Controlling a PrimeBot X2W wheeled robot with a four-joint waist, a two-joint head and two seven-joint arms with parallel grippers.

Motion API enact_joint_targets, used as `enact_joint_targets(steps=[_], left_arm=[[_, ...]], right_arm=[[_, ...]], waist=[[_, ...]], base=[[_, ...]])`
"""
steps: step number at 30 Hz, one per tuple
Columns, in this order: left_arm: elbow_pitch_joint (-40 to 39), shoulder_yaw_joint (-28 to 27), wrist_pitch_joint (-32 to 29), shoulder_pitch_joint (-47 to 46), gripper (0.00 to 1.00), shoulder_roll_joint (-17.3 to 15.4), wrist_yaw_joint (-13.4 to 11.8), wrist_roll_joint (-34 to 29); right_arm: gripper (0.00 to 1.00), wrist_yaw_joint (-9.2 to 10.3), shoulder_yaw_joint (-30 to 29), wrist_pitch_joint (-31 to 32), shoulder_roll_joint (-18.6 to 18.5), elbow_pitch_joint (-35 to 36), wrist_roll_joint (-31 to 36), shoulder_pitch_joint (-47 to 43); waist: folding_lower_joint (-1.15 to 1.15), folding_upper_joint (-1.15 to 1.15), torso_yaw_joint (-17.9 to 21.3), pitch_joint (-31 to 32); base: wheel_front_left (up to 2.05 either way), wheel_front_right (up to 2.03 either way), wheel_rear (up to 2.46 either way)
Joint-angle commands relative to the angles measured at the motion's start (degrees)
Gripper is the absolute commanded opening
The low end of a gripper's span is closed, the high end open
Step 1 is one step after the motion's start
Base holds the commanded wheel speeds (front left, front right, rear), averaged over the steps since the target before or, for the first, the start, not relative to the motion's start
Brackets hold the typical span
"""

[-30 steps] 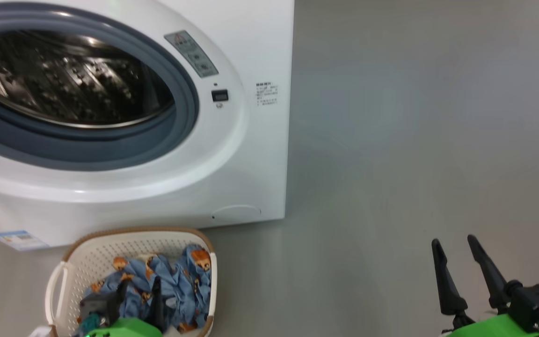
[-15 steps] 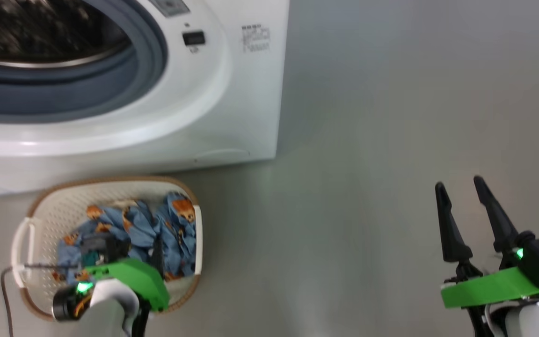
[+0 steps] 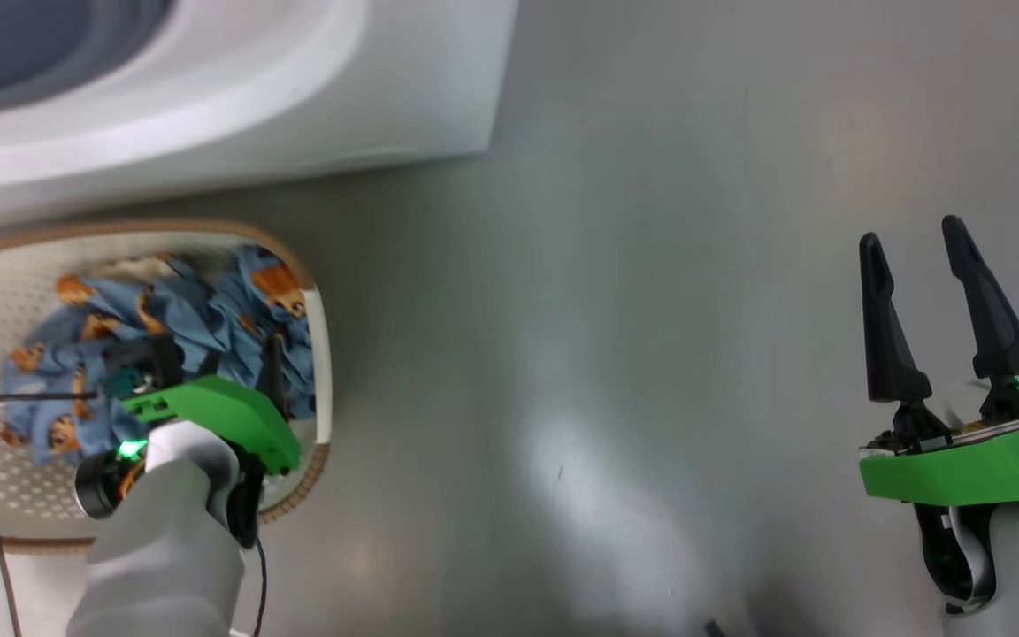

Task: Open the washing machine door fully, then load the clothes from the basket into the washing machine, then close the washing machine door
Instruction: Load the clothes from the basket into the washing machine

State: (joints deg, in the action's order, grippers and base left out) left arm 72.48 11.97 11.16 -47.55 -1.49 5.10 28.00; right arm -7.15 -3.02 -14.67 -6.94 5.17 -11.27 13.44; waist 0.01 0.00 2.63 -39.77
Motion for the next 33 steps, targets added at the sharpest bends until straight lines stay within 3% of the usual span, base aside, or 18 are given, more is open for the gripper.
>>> enact_joint_targets(steps=[1,10,20,21,22,23,25,33], left_arm=[[0.1,-1.5,0.2,0.4,1.00,-1.9,-0.6,0.5],[1.1,-3.5,-0.8,-2.5,1.00,-4.0,-3.1,2.7],[1.3,-3.8,-0.5,-4.8,1.00,-4.7,-4.0,3.7],[1.4,-3.8,-0.6,-4.9,0.86,-4.7,-4.1,3.8],[1.4,-3.8,-0.6,-4.9,0.86,-4.7,-4.1,3.8],[1.4,-3.8,-0.7,-4.9,0.50,-4.7,-4.2,3.9],[1.4,-3.7,-0.9,-4.9,0.00,-4.7,-4.3,3.9],[1.4,-3.2,-0.2,-4.5,0.00,-4.7,-4.6,4.1]], right_arm=[[1.00,-0.34,0.8,-0.3,-0.4,1.6,-1.1,-0.3],[1.00,-0.34,0.6,-0.3,-0.9,4.1,-1.5,-0.2],[1.00,-0.34,0.6,-0.3,-1.1,5.5,-1.6,-0.6],[1.00,-0.34,0.6,-0.3,-1.1,5.6,-1.7,-0.5],[1.00,-0.34,0.6,-0.3,-1.1,5.6,-1.7,-0.5],[1.00,-0.34,0.6,-0.3,-1.1,5.6,-1.7,-0.5],[1.00,-0.34,0.6,-0.3,-1.2,5.5,-1.8,-0.4],[1.00,-0.34,0.6,-0.3,-1.1,5.2,-1.7,0.0]], waist=[[-0.01,0.00,2.0,-6.0],[-0.01,0.00,3.2,-10.6],[-0.01,0.00,3.7,-13.7],[-0.01,0.00,3.7,-13.8],[-0.01,0.00,3.7,-13.8],[-0.01,0.00,3.7,-13.8],[-0.01,0.00,3.8,-13.8],[-0.01,0.00,3.7,-13.3]], base=[[0.00,0.00,0.00],[0.00,0.00,0.00],[0.00,0.00,0.00],[0.00,0.00,0.00],[0.00,0.00,0.00],[0.00,0.00,0.00],[0.00,0.00,0.00],[0.00,0.00,0.00]])
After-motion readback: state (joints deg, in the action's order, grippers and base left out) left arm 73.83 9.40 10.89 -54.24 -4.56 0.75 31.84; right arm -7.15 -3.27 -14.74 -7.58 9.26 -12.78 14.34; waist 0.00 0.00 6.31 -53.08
